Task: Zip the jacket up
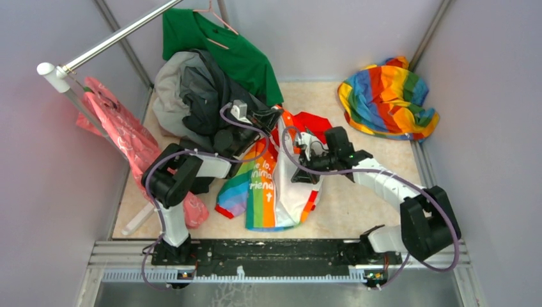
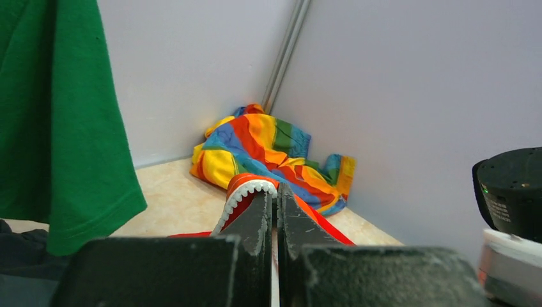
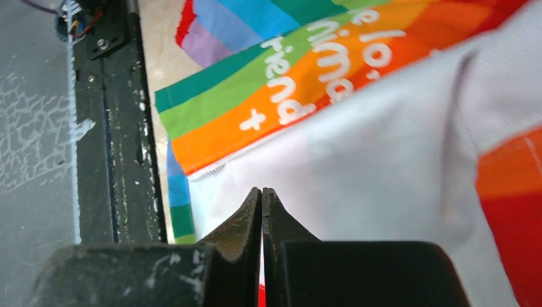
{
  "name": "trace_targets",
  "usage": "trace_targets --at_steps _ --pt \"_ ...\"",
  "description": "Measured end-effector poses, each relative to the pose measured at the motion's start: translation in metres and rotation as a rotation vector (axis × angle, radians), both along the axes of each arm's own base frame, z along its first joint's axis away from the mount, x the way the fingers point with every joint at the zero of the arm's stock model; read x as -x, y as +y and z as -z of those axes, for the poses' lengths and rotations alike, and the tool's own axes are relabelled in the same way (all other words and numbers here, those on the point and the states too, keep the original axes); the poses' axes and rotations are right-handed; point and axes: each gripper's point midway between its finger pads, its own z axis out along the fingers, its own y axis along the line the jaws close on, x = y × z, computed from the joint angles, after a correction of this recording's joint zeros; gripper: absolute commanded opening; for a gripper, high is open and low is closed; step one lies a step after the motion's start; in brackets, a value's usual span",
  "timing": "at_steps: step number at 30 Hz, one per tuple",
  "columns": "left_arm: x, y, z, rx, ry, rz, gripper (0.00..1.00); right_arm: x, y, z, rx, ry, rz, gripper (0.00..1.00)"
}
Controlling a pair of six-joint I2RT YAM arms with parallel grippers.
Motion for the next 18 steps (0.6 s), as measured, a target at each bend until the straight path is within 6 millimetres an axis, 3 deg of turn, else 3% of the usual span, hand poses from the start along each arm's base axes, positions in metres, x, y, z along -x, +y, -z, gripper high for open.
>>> trace_targets --at_steps 3,7,10,14,18 --pt "-0.002 0.002 0.000 0.003 0.002 -0.010 0.00 -0.014 -0.013 -0.001 -0.006 0.016 0.065 0.03" --pt "0.001 0.000 0.000 0.012 0.014 0.020 0.00 -0.037 -0.037 -0.023 -0.141 0.017 0.180 0.39" --pt "0.007 -0.004 -0.001 0.032 0.038 0.062 0.00 -0.040 -0.046 -0.041 -0.287 0.003 0.213 0.59" --pt "0.021 -0.013 -0.014 0.061 0.038 0.109 0.00 -0.025 -0.040 -0.048 -0.402 0.025 0.177 0.63" --pt "0.052 -0.026 -0.052 0.103 -0.016 0.162 0.00 -0.018 -0.037 -0.062 -0.466 -0.009 0.149 0.63"
